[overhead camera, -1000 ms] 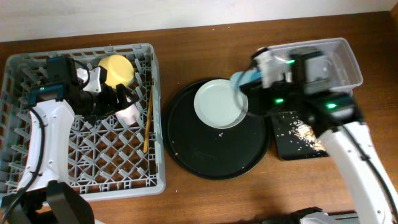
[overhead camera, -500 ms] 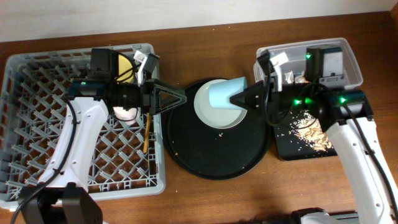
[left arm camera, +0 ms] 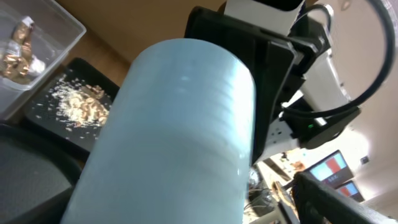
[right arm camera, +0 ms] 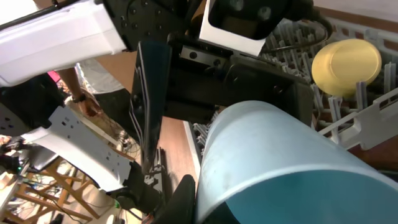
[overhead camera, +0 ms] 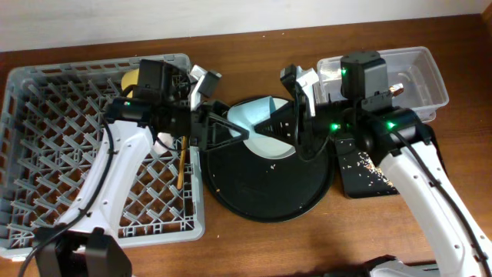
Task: Sort waste into correct bins and load items into the dishwasher rack
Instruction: 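Place the blue cup in the rack with the left gripper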
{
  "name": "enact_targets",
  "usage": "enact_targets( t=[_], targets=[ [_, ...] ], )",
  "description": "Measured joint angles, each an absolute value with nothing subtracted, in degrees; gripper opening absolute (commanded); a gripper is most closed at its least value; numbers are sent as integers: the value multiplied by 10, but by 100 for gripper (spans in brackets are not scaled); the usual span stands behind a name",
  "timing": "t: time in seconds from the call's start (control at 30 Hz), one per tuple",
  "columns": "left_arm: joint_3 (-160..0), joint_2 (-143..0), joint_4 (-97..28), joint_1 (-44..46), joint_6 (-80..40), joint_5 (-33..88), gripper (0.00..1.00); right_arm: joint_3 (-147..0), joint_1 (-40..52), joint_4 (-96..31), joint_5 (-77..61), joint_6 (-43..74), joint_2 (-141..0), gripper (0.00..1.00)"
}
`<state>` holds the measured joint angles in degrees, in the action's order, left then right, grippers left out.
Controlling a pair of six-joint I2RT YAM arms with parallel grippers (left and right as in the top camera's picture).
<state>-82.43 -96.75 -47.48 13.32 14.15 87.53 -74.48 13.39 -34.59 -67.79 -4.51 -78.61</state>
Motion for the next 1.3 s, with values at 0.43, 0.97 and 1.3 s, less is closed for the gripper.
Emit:
enact_targets(
  t=[0.43, 0.97, 1.3],
  targets=[
    [-824, -967, -481, 114, 142, 860, 54, -745, 121, -342, -682, -40, -801, 59],
    [-824, -966, -770, -97, 59, 305, 43, -746, -23, -575, -414, -39, -804, 61],
    [-824, -926, -770, -117, -29, 134, 43, -746, -23, -579, -358, -39, -804, 61]
  ],
)
